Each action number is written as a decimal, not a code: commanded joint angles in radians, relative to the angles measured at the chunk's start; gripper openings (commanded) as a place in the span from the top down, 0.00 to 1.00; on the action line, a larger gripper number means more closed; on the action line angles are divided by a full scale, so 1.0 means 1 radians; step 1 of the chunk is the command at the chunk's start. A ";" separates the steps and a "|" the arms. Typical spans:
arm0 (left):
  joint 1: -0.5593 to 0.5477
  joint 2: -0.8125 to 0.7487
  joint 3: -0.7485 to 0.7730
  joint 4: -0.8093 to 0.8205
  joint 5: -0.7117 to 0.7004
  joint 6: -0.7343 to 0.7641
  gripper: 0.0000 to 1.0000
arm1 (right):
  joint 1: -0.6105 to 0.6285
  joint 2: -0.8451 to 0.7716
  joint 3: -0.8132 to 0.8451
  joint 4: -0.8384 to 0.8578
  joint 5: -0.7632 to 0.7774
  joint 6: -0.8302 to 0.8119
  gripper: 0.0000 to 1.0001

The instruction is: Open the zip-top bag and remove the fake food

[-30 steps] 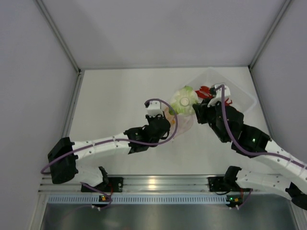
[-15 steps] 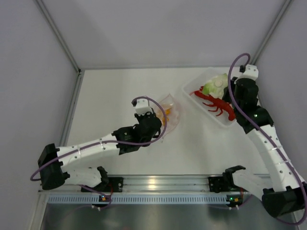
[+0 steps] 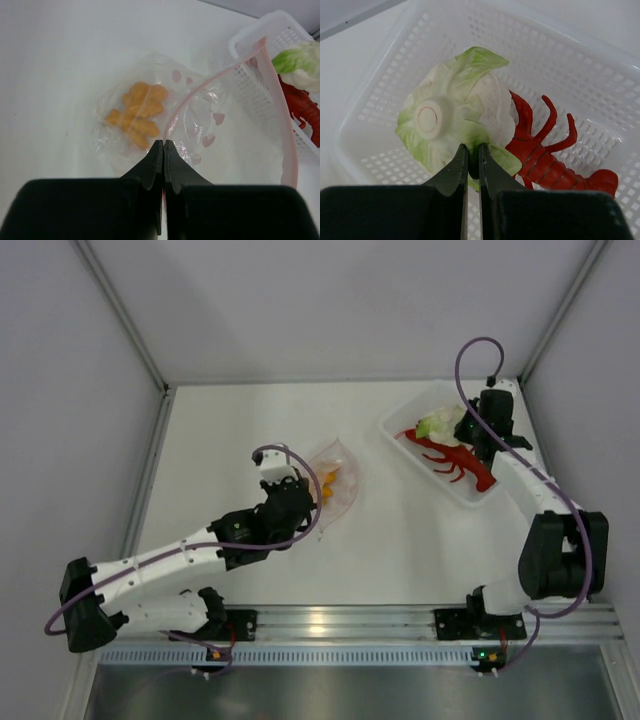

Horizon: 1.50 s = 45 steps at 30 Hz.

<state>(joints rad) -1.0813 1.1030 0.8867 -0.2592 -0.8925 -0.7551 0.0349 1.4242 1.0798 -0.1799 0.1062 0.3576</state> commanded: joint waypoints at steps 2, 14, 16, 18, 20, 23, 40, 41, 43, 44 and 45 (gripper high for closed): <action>0.001 -0.090 -0.015 0.009 0.035 0.028 1.00 | -0.012 0.140 0.087 0.214 -0.045 0.003 1.00; 0.003 -0.180 -0.037 -0.029 0.056 0.045 1.00 | -0.010 0.276 0.246 0.139 -0.074 0.009 0.41; 0.001 -0.164 -0.016 -0.029 0.067 0.043 1.00 | -0.007 0.259 0.276 0.094 -0.077 -0.002 0.31; 0.003 -0.135 0.001 -0.028 0.082 0.039 1.00 | -0.006 0.225 0.296 0.016 -0.099 -0.020 0.31; 0.003 -0.103 0.026 -0.026 0.098 0.036 1.00 | -0.006 0.159 0.304 -0.047 -0.099 -0.023 0.32; 0.003 -0.054 0.063 -0.026 0.119 0.022 1.00 | -0.001 0.034 0.252 -0.096 -0.164 -0.016 0.37; -0.006 0.246 0.376 0.044 0.308 -0.162 1.00 | 0.422 -0.540 -0.075 -0.150 -0.590 0.089 0.62; -0.011 0.268 0.397 0.058 0.323 -0.177 1.00 | 0.445 -0.544 -0.072 -0.171 -0.541 0.084 0.63; -0.026 0.311 0.467 0.071 0.349 -0.197 1.00 | 0.453 -0.554 -0.049 -0.228 -0.496 0.055 0.63; -0.035 0.355 0.488 0.077 0.357 -0.207 1.00 | 0.454 -0.559 -0.044 -0.268 -0.458 0.044 0.64; -0.043 0.374 0.503 0.086 0.380 -0.239 1.00 | 0.453 -0.562 -0.035 -0.294 -0.436 0.031 0.64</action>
<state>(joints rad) -1.0996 1.4254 1.3125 -0.2600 -0.5842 -0.9195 0.4744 0.8841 1.0023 -0.3931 -0.3935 0.4171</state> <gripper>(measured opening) 0.019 0.367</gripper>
